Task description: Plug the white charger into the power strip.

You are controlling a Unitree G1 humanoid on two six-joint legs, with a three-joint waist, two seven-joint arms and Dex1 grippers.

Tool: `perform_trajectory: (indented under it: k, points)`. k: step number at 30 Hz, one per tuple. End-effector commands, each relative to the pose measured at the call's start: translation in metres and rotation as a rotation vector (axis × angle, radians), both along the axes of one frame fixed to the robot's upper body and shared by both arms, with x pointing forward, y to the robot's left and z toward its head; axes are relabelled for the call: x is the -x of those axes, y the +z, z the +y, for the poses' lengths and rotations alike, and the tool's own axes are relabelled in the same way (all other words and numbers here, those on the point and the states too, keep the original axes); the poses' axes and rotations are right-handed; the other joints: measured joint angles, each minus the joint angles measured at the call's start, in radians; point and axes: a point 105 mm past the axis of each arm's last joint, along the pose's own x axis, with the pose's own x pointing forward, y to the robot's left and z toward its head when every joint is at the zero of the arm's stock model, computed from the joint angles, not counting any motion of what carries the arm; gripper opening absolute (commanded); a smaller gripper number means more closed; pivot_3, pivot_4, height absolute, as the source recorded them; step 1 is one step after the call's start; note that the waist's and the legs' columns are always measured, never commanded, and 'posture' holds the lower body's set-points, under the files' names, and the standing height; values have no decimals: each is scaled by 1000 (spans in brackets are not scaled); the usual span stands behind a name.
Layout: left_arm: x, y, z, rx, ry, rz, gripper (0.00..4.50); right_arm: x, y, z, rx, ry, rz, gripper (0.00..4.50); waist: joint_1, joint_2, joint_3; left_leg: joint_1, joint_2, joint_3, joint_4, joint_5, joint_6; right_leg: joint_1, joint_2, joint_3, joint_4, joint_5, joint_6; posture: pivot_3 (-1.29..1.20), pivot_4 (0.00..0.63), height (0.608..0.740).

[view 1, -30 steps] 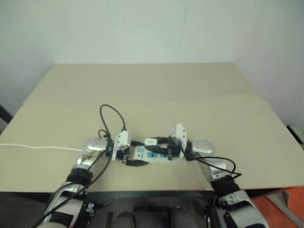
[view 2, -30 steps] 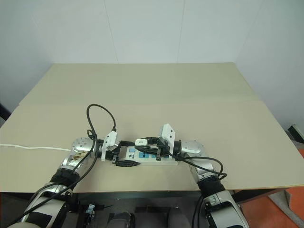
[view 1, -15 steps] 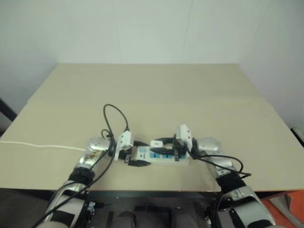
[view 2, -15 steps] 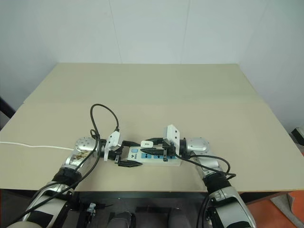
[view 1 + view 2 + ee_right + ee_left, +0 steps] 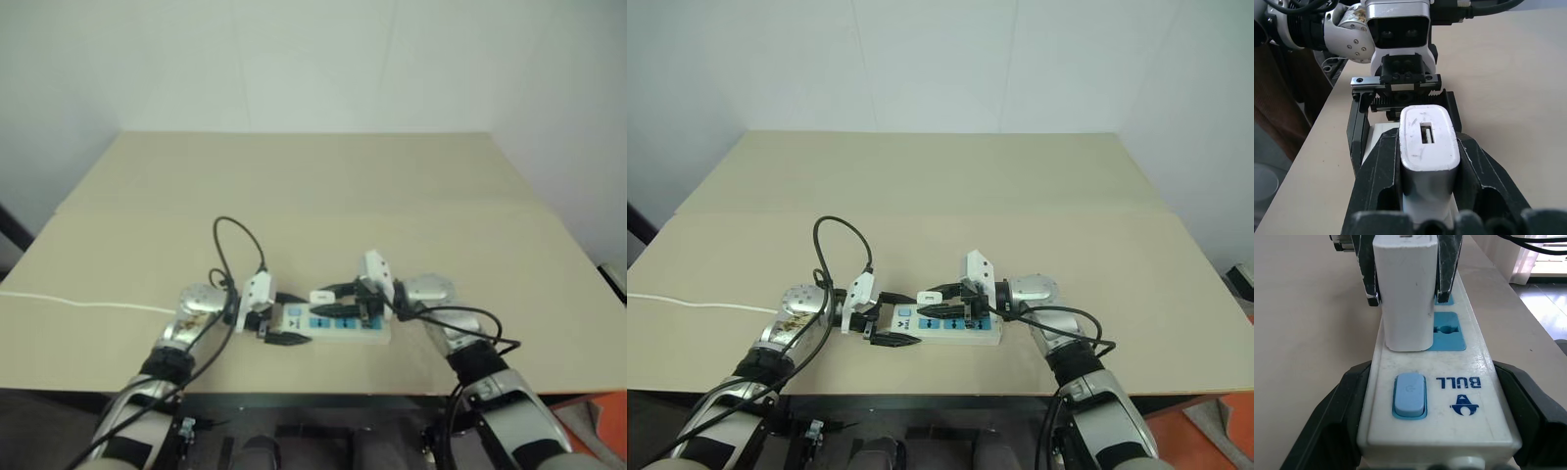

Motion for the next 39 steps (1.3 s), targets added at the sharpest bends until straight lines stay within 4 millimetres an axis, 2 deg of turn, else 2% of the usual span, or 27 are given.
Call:
perform_trajectory:
  k: [1, 4, 14, 23, 27, 34, 39]
  points:
    - [1, -6, 22, -63, 38, 16, 3292, 3, -57, -23, 161, -113, 185, 1135, -3, 0, 0, 1, 0, 0, 0, 0, 0, 1, 0, 0, 0, 0, 0, 0, 150, 740]
    - [1, -6, 21, -61, 42, 16, 3292, 8, -64, -23, 169, -116, 190, 1135, -8, -1, -1, 7, 1, 0, -1, -1, -1, 6, 1, 0, 0, -1, -1, 0, 150, 740]
    - [-1, -6, 21, -61, 52, 16, 3292, 17, -81, -41, 258, -115, 167, 1135, -7, -8, -8, 7, 1, 0, -2, -1, -2, 7, 1, 0, -1, -2, -1, 0, 150, 740]
    - [0, -6, 21, -59, 53, 13, 3292, 21, -89, -35, 314, -66, 209, 1135, -7, -10, -11, 7, 1, 0, -2, -2, -2, 7, 1, 0, -1, -3, -1, 0, 150, 740]
    - [2, -7, 22, -58, 59, 15, 3292, 12, -82, -24, 270, -103, 210, 1135, -11, -10, -13, 7, 2, 0, -2, -2, -2, 7, 1, 0, -1, -3, -1, 0, 150, 740]
    - [2, -8, 21, -56, 62, 18, 3292, 12, -72, -6, 237, -92, 215, 1135, -23, -9, -16, 8, 3, 0, -2, -2, -2, 7, 2, 0, -1, -3, -2, 0, 150, 740]
    - [0, -7, 19, -53, 63, 14, 3292, 15, -80, -16, 269, -112, 210, 1135, -24, -9, -17, 9, 3, 0, -2, -2, -2, 7, 3, 1, 0, -4, -2, 0, 150, 740]
